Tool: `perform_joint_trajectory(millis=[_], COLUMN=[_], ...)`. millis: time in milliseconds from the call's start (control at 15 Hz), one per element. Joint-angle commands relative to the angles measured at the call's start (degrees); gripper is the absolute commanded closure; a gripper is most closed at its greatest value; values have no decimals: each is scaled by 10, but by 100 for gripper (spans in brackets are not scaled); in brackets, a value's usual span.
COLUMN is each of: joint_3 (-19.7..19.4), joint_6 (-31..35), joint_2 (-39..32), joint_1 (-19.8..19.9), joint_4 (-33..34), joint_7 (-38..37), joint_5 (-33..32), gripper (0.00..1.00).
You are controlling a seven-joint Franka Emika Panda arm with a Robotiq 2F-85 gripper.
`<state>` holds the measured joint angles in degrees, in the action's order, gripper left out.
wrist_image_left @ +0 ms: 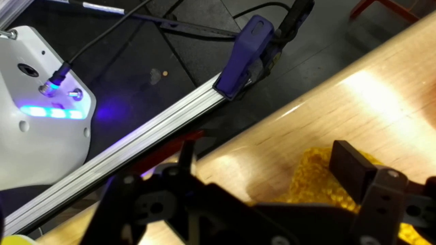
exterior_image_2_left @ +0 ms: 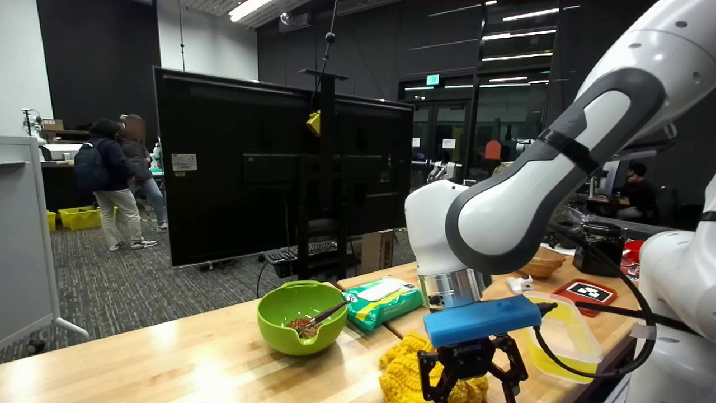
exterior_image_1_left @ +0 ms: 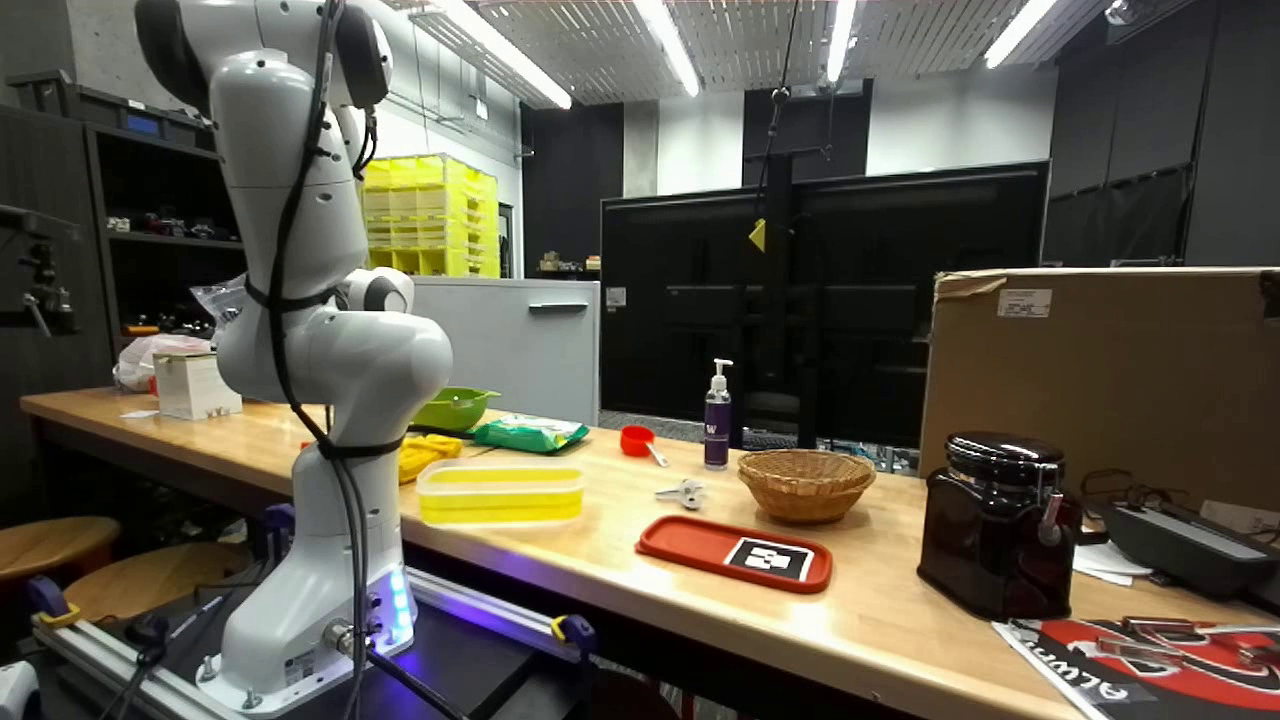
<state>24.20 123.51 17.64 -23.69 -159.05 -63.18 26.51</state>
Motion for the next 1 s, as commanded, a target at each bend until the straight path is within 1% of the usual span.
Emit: perform_joint_trajectory(millis=[0, 533, 933], joint_3=[-4, -15, -25], joint_6=[-2, 53, 120], joint_2=[10, -14, -54], joint_1=[1, 11, 21], joint_4=[0, 2, 1], joint_7=[35, 143, 244], joint_5=[-14, -15, -10], gripper=[0, 0, 0])
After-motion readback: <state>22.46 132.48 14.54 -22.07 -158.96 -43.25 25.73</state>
